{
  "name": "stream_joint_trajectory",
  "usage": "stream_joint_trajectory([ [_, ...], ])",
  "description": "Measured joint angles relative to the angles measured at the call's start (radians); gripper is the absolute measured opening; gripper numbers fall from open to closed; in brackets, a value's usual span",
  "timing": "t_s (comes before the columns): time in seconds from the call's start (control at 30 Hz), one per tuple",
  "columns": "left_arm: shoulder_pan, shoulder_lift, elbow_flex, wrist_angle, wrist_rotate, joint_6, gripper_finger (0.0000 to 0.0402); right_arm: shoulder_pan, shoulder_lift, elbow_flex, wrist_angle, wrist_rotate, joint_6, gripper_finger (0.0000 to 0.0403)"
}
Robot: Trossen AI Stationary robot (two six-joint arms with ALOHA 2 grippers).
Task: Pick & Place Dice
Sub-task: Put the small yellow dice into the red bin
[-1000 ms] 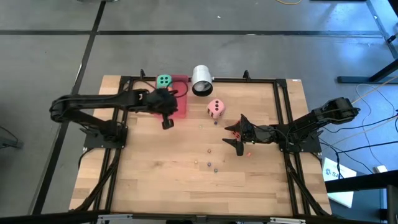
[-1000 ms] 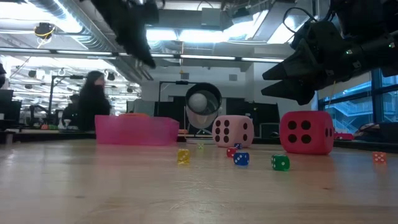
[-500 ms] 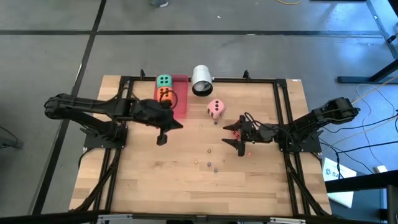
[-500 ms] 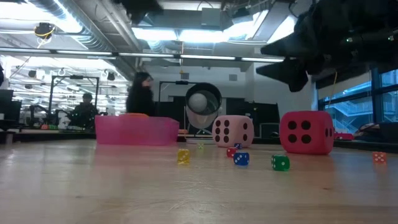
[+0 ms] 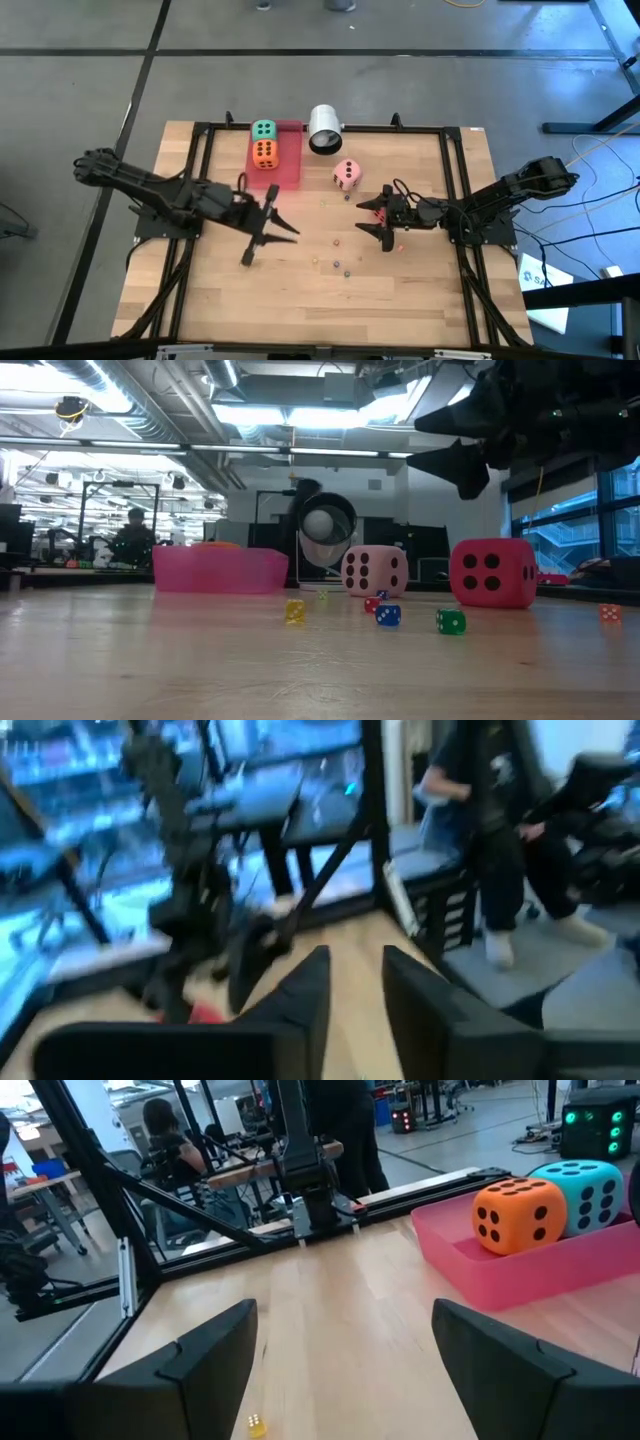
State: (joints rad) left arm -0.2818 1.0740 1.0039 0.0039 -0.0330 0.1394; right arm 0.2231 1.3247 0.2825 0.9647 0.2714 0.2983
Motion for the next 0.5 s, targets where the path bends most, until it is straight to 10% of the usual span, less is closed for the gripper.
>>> stream_joint_trajectory([
  [0.5, -0.138, 0.061, 0.0, 0.035, -0.018, 0.038, 0.0176, 0.0, 0.0, 0.0, 0.0, 0.0, 0.007, 0.03],
])
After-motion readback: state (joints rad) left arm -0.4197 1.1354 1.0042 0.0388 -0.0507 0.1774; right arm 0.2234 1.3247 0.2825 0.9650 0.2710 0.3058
